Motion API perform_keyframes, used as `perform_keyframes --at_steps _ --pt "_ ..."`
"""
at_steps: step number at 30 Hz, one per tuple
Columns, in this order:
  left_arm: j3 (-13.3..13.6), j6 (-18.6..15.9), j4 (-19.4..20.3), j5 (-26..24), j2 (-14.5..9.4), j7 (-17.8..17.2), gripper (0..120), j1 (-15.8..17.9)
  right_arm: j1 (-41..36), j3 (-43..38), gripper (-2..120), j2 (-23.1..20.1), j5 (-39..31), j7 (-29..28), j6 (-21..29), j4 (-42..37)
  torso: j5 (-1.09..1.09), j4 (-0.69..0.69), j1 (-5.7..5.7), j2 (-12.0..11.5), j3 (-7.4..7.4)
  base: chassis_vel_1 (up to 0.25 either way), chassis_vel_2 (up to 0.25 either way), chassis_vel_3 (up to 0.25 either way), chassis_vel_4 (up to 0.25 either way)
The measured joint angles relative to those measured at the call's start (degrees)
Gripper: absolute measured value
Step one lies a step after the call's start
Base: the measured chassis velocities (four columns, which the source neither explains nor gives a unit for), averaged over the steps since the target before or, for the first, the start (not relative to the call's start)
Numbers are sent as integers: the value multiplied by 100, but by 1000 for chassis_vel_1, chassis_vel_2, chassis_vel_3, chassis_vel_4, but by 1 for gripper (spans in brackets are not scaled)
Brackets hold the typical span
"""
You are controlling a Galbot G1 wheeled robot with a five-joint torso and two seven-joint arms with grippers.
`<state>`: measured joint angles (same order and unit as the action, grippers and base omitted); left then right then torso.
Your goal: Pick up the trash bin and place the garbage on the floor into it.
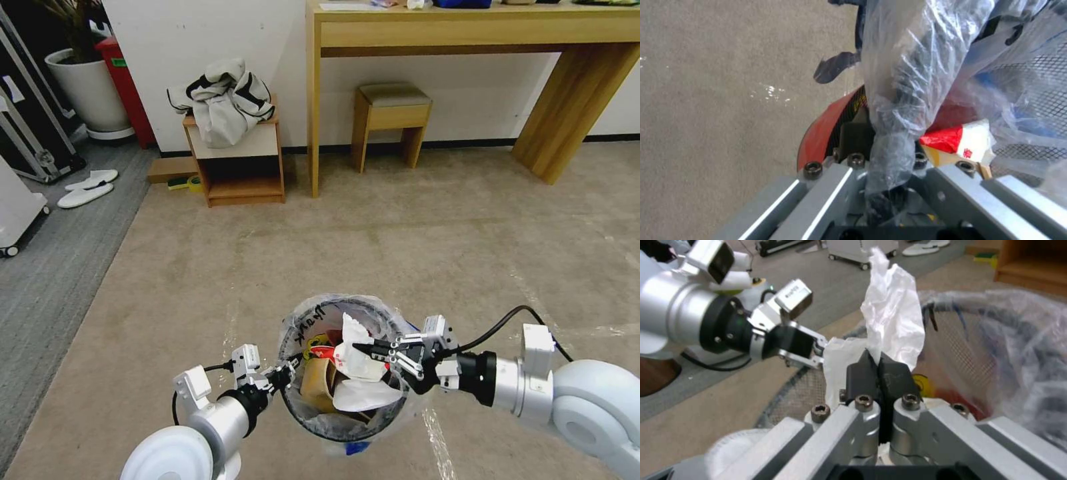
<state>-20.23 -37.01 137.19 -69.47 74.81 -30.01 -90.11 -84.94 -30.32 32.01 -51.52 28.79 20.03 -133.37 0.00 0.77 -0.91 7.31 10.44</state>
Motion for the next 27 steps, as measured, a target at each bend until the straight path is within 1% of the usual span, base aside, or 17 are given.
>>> perform_keyframes --at_steps 4,6,7,9,10,12,13,14,15,17,18,20,21,23,24,26,27 --pt "8 0 16 7 13 2 1 -15 -2 3 4 1 26 17 -1 24 0 0 0 0 0 0 0 0 0" --pt "8 0 21 14 31 2 1 -24 -5 28 14 19 59 21 -1 35 0 0 0 0 0 0 0 0 0" --pt "8 0 21 14 31 2 1 -24 -5 28 14 19 59 21 -1 35 0 0 0 0 0 0 0 0 0" --pt "8 0 27 35 53 2 1 -31 -26 53 25 52 120 39 -2 46 0 0 0 0 0 0 0 0 0" --pt "8 0 27 35 53 2 1 -31 -26 53 25 52 120 39 -2 46 0 0 0 0 0 0 0 0 0" --pt "5 0 31 50 65 3 1 -36 -44 52 36 75 137 49 -3 46 0 0 0 0 0 0 0 0 0" --pt "5 0 31 50 65 3 1 -36 -44 52 36 75 137 49 -3 46 0 0 0 0 0 0 0 0 0" --pt "2 0 32 57 70 7 1 -38 -49 43 42 76 139 57 -3 44 0 0 0 0 0 0 0 0 0" --pt "2 0 32 57 70 7 1 -38 -49 43 42 76 139 57 -3 44 0 0 0 0 0 0 0 0 0" --pt "0 1 33 83 81 25 1 -39 -49 -5 54 73 129 79 -3 35 0 0 0 0 0 0 0 0 0" --pt "0 1 33 83 81 25 1 -39 -49 -5 54 73 129 79 -3 35 0 0 0 0 0 0 0 0 0" --pt "-7 6 7 128 83 62 1 -40 -52 -79 66 59 122 130 -3 25 0 0 0 0 0 0 0 0 0" --pt "-7 6 7 128 83 62 1 -40 -52 -79 66 59 122 130 -3 25 0 0 0 0 0 0 0 0 0" --pt "-9 15 -33 155 96 94 1 -39 -81 -158 76 43 108 175 -2 -3 0 0 0 0 0 0 0 0 0" --pt "-9 15 -33 155 96 94 1 -39 -81 -158 76 43 108 175 -2 -3 0 0 0 0 0 0 0 0 0" --pt "-12 18 -73 179 123 113 1 -21 -105 -221 86 32 94 218 -3 -29 0 0 0 0 0 0 0 0 0" --pt "-12 18 -73 179 123 113 1 -21 -105 -221 86 32 94 218 -3 -29 0 0 0 0 0 0 0 0 0"
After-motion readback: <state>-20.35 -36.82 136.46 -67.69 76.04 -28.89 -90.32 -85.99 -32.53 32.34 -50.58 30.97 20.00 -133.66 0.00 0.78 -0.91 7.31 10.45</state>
